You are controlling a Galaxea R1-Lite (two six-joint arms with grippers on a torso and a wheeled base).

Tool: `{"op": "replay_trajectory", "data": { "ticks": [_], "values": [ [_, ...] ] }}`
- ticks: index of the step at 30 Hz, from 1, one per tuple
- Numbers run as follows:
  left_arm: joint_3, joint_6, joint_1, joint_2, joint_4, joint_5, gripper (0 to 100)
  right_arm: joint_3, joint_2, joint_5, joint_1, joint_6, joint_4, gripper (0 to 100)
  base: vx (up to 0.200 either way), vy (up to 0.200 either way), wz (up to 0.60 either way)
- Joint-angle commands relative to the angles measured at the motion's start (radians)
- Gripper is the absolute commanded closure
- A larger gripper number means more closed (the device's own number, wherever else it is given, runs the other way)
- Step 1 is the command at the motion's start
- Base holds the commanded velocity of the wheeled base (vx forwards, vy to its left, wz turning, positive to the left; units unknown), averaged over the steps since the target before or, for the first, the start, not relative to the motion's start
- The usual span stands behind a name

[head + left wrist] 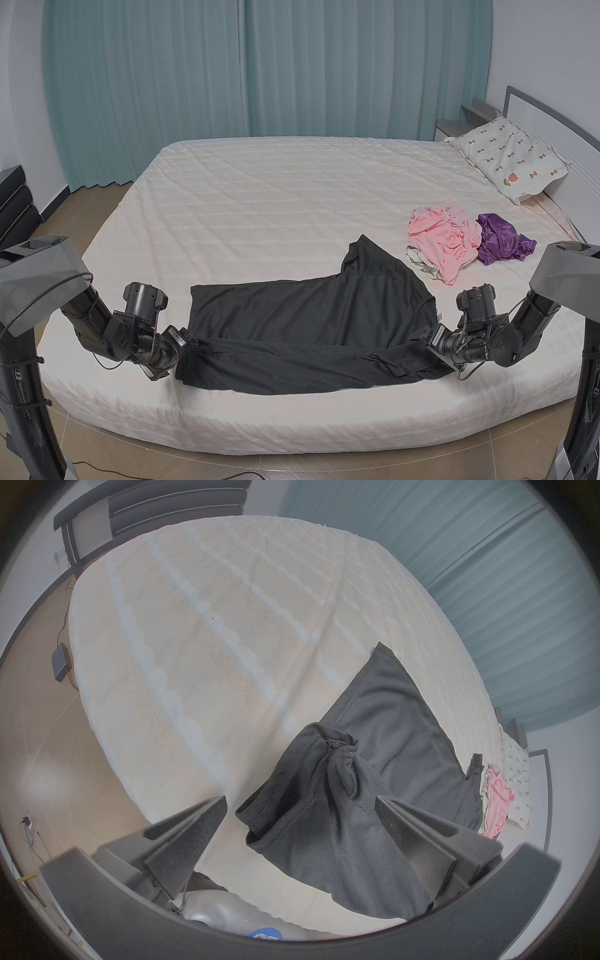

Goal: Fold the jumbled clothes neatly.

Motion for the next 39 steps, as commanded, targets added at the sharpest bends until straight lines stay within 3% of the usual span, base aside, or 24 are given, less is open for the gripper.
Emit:
{"op": "replay_trajectory", "data": {
  "ticks": [1, 2, 18, 24, 34, 35, 39],
  "values": [
    [-0.002, 0.000, 0.004, -0.002, -0.001, 0.001, 0, -0.014, 0.047, -0.014, 0.005, 0.000, -0.005, 0, 0.000, 0.000, 0.00],
    [-0.002, 0.000, 0.004, -0.002, -0.001, 0.001, 0, -0.019, 0.054, -0.018, 0.005, 0.000, -0.008, 100, 0.000, 0.000, 0.00],
    [0.004, 0.000, 0.009, 0.002, -0.001, 0.002, 0, 0.043, -0.058, -0.046, -0.007, 0.014, 0.018, 100, 0.000, 0.000, 0.00],
    [0.006, 0.000, 0.009, 0.002, -0.001, 0.002, 0, 0.017, -0.130, 0.020, -0.021, 0.016, 0.139, 100, 0.000, 0.000, 0.00],
    [0.006, 0.000, 0.010, 0.005, -0.001, 0.002, 0, -0.022, -0.114, 0.028, -0.039, 0.010, 0.260, 100, 0.000, 0.000, 0.00],
    [0.006, 0.000, 0.010, 0.005, -0.001, 0.002, 0, -0.022, -0.110, 0.028, -0.039, 0.008, 0.265, 0, 0.000, 0.000, 0.00],
    [0.006, 0.000, 0.010, 0.004, -0.001, 0.002, 0, -0.012, -0.087, 0.026, -0.041, -0.024, 0.271, 0, 0.000, 0.000, 0.00]
  ]
}}
